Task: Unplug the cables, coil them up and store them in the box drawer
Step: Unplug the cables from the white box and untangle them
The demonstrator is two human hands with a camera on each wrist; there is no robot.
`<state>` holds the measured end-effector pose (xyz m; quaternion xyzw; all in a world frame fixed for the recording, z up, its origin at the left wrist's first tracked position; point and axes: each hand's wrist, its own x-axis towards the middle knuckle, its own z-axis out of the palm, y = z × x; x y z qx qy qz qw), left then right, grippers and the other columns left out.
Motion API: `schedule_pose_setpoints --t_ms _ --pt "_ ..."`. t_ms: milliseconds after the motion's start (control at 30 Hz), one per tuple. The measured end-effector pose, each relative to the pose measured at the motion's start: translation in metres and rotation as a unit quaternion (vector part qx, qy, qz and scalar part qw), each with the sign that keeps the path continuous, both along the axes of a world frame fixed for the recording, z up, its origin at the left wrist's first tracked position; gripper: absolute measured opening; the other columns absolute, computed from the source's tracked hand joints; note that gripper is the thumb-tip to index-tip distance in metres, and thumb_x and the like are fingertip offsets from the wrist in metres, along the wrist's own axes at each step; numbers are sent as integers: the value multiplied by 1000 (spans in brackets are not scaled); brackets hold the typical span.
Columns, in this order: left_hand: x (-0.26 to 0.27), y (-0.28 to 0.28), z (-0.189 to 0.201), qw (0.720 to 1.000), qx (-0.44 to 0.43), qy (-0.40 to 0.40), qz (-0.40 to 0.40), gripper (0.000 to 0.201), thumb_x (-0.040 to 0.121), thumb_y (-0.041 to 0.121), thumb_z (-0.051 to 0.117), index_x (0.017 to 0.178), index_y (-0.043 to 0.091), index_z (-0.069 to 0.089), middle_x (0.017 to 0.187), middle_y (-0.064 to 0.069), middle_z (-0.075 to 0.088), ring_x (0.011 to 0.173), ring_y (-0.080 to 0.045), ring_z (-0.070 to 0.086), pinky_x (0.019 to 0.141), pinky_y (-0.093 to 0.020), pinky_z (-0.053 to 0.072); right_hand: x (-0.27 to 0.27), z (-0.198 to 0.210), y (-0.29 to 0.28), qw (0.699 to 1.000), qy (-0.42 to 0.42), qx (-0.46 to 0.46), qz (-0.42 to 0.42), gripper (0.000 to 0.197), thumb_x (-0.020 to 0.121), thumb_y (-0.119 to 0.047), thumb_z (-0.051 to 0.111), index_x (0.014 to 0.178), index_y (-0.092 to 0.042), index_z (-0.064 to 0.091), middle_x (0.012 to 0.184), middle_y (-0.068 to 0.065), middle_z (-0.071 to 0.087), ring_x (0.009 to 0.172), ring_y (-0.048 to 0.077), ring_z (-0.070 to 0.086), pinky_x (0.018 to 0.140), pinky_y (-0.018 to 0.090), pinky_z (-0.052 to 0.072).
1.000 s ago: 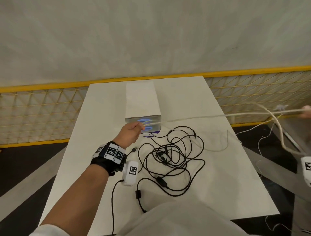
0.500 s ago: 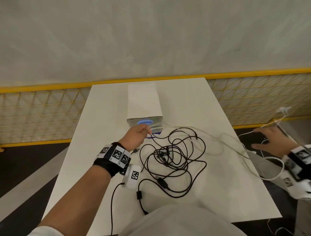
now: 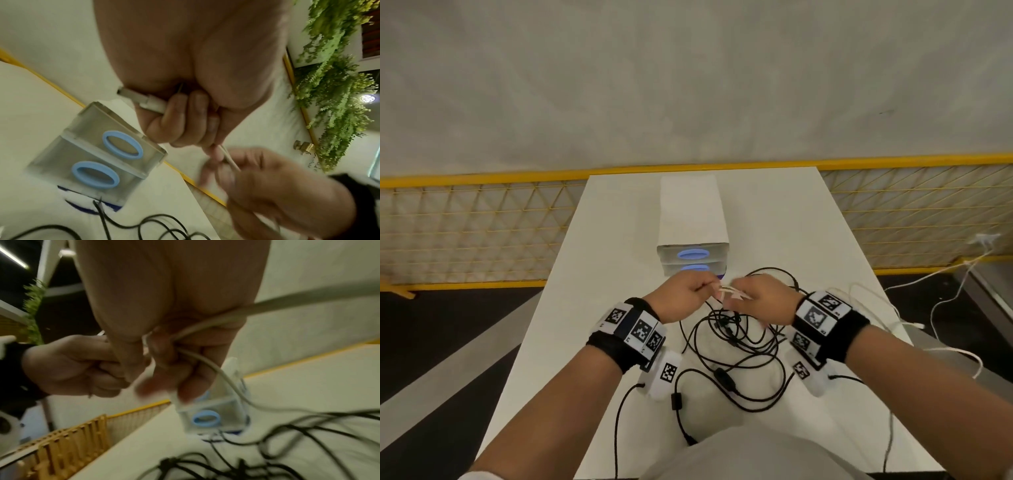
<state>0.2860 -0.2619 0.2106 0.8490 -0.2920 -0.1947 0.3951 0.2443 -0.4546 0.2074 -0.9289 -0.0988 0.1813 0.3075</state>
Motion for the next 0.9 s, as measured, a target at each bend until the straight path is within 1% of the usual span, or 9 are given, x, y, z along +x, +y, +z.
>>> schedule_pose_setpoints --t_ms 67,233,367,500,633,667,767,867,900 --pt "7 19 0 1000 -7 -13 27 26 97 13 45 78 19 62 65 11 56 60 0 47 61 -15 37 -1 -12 -35 994 -3 -108 -1 25 93 -38 51 78 -19 57 70 -4 57 67 15 51 68 29 39" --pt "23 70 -3 995 -16 13 102 28 98 12 44 77 18 61 46 20 48 43 -1 39 48 -12 29 -29 -21 -166 952 50 -254 -164 14 91 -24 59 95 -12 64 99 12 66 93 27 58 73 28 36" --pt "25 72 -3 995 -17 31 94 27 98 14 44 79 15 63 49 10 40 42 -2 37 46 -13 29 -63 -15 -243 907 21 -270 -323 22 88 -29 62 70 -18 58 66 5 61 66 25 58 61 33 44" --pt "19 41 -1 997 -41 8 65 26 99 18 42 84 13 63 56 9 36 44 -1 36 49 -12 30 -61 -25 -312 881 -59 -287 -371 23 75 -26 68 92 -24 52 78 13 64 68 31 60 64 46 53" --pt "25 24 -5 991 -84 28 101 27 100 16 39 85 12 62 56 7 36 42 -2 33 47 -15 30 -53 9 -283 851 -118 -299 -415 49 70 -4 70 115 -12 53 109 26 54 101 47 51 85 56 45" --pt "26 21 -7 989 -89 38 112 29 100 16 38 82 16 60 56 7 36 41 -2 33 46 -15 30 -52 18 -261 860 -118 -286 -406 47 70 -2 66 113 -15 53 104 24 55 99 45 52 85 54 48" --pt "27 19 -17 987 -82 63 120 29 100 16 38 78 18 57 51 11 41 39 -1 34 48 -19 31 -51 22 -186 921 -61 -217 -318 34 81 0 50 81 -34 52 64 7 53 67 29 54 63 35 47" --pt "25 21 -25 984 -76 90 130 28 100 18 38 80 16 58 49 11 40 40 -3 35 48 -21 33 -58 -1 -106 975 -16 -185 -119 21 79 -37 32 78 -34 53 62 -1 56 64 25 52 65 35 43" --pt "25 23 -26 983 -78 96 137 28 100 19 38 81 15 58 52 9 38 39 -5 37 48 -21 33 -58 -16 -90 979 -2 -199 -42 37 76 -47 22 82 -29 54 70 2 61 70 26 56 69 35 45"
